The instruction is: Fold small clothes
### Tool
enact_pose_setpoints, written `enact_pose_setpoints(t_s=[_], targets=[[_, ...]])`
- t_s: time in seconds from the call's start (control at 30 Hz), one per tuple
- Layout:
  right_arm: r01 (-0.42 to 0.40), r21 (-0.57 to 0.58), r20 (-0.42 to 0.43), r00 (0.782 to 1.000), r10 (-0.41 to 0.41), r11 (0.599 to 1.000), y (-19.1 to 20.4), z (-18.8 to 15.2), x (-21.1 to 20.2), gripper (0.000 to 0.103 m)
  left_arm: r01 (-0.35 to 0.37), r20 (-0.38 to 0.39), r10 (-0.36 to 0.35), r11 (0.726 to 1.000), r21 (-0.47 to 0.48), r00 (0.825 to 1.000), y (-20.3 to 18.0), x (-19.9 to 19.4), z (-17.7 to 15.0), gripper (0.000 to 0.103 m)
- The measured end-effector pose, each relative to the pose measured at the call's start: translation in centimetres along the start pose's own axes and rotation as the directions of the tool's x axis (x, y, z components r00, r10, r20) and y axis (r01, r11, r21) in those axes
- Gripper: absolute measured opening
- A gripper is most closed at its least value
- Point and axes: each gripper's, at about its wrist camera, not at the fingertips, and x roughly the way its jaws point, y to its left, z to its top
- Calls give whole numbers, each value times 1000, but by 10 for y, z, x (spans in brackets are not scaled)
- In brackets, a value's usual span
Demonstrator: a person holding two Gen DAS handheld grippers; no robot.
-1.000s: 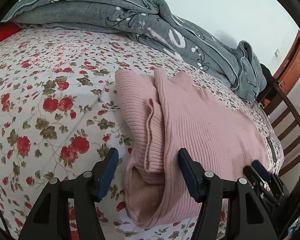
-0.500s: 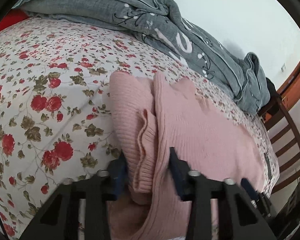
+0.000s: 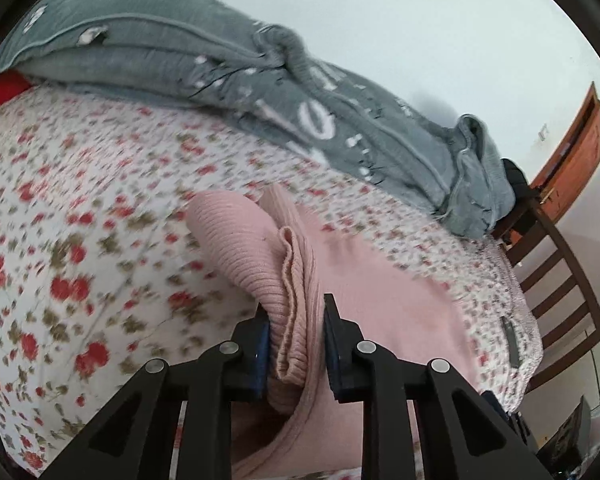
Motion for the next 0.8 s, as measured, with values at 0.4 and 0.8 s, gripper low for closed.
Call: enact_pose_setpoints(t_s=[0.4,0.8], targets=[[86,183,11,996,-90,979,-110,-24,-30,43,43,-36,-36,977,209,999,-143,22,-14,20],[139,214,-44,990,-133,967,-154,-55,-52,43,95,-269,13,918,384,963,-235,108,-90,26]])
